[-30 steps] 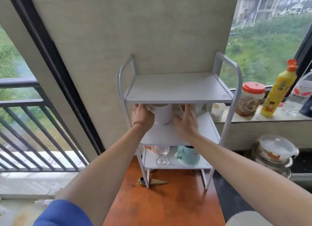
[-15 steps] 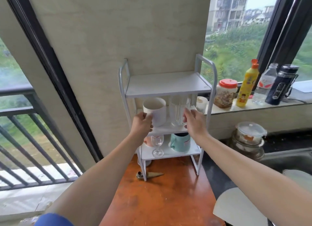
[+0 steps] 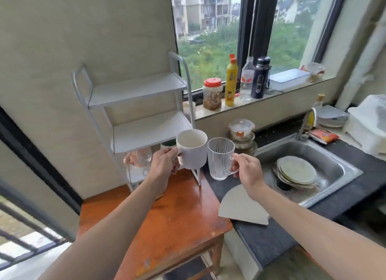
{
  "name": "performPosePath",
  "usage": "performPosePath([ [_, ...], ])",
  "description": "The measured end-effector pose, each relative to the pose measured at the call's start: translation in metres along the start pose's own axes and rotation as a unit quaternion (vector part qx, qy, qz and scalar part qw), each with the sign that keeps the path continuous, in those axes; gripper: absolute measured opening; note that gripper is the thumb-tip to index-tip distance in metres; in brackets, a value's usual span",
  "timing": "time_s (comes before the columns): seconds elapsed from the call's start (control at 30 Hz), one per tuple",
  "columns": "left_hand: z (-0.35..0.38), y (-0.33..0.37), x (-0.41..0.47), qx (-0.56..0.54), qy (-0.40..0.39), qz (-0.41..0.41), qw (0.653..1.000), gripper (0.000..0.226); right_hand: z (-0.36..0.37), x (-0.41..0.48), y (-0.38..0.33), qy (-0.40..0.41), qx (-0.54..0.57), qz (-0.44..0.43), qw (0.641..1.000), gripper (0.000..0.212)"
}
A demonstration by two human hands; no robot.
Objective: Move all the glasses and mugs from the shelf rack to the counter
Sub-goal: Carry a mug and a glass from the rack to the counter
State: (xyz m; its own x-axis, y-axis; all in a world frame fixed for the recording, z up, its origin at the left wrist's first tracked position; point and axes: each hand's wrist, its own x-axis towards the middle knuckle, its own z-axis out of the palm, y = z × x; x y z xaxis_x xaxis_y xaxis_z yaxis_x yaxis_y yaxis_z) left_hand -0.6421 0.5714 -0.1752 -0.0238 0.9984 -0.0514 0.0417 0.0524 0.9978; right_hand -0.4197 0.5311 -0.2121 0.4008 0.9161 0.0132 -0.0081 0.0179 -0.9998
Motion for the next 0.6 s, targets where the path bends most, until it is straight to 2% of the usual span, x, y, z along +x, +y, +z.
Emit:
performPosePath([
  [0.1, 0.052, -0.014, -0.015, 0.014, -0.06, -0.017, 0.998, 0.025, -0.065, -0.009, 0.008, 0.026, -0.011, 0.028, 0.999, 0.031],
  [0.33, 0.214, -0.033, -0.072, 0.039, -0.201, -0.039, 0.978, 0.023, -0.249, -0.045, 0.024, 0.124, -0.04, 0.073, 0.989, 0.04],
  [0.53, 0.377, -0.049, -0.14, 0.046, -0.319, -0.066, 0.944, 0.024, -0.421, -0.089, 0.023, 0.201, -0.08, 0.085, 0.973, 0.045],
  [0.6, 0.429, -0.053, -0.168, 0.044, -0.362, -0.075, 0.928, 0.018, -0.474, -0.105, 0.024, 0.244, -0.087, 0.097, 0.961, 0.046],
])
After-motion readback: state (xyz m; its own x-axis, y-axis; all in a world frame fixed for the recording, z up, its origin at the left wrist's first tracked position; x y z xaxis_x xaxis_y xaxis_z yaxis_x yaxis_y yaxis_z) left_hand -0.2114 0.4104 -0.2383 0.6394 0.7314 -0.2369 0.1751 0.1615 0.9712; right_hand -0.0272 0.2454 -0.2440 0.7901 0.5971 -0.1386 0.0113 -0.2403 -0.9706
